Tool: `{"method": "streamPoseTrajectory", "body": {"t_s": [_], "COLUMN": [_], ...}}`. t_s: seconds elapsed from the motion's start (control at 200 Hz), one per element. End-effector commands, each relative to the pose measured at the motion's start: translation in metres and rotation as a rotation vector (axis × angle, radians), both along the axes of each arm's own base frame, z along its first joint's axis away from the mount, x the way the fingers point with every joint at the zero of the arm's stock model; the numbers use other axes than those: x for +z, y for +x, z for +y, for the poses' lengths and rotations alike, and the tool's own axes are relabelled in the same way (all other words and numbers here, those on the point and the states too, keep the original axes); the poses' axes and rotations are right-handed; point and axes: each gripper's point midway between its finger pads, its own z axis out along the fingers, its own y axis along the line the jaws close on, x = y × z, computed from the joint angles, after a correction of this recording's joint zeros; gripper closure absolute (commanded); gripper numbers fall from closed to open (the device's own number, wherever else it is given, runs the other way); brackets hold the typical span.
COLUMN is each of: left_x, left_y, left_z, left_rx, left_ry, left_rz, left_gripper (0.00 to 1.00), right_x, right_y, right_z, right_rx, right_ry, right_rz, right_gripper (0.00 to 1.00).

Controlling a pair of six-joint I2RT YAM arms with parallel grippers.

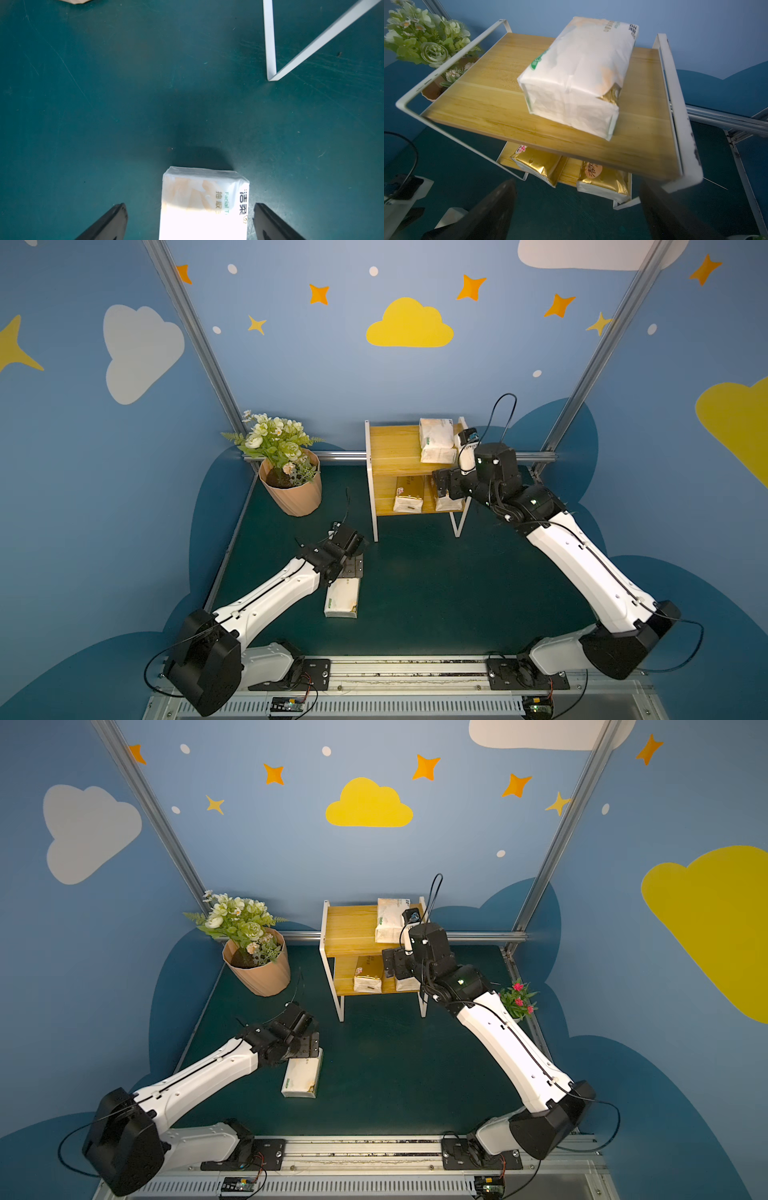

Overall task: Place the tissue boxes on the shelf by color
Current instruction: Place a box of tissues on the shelf, then pick up the box of tissues from the center of the board.

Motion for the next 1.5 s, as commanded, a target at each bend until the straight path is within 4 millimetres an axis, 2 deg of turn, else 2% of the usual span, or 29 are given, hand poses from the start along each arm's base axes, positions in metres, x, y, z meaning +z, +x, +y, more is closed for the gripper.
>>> {"method": "streamPoseTrajectory", "body": {"t_s": [0.0,0.2,0.325,0.526,0.856,1.136,1.292,1.497], "left_x": [-0.002,-0.019,-0.028,-0.037,-0.034,-0.044,-0.05,-0.045], "left_y": [-0.015,-0.043,-0.054,-0.07,-0.085,-0.088,-0.086,-0.087], "left_z": [0.004,-0.002,-0.015,-0.021,-0.005,-0.007,-0.018,-0.017], "left_rx": [-0.019,0.0,0.002,0.043,0.153,0.176,0.144,0.139], "left_ry": [-0.001,-0.053,-0.066,-0.031,0.071,0.094,0.079,0.057], "left_rz": [0.051,0.155,0.186,0.217,0.189,0.229,0.256,0.241], "left_gripper": [0.0,0.0,0.0,0.0,0.0,0.0,0.0,0.0], "right_x": [0.008,-0.035,-0.046,-0.041,-0.046,-0.042,-0.039,-0.039], "right_y": [-0.021,-0.042,-0.046,-0.049,-0.053,-0.055,-0.056,-0.058], "right_z": [-0.01,-0.014,-0.013,-0.016,-0.011,-0.012,-0.014,-0.015], "right_rx": [-0.008,-0.012,0.007,0.036,0.093,0.106,0.109,0.116], "right_ry": [0.078,0.07,0.028,-0.022,-0.03,-0.04,-0.05,-0.052], "right_rz": [-0.017,0.089,0.115,0.092,0.108,0.095,0.081,0.082], "right_gripper": [0.01,0.01,0.01,0.01,0.01,0.01,0.02,0.02]}}
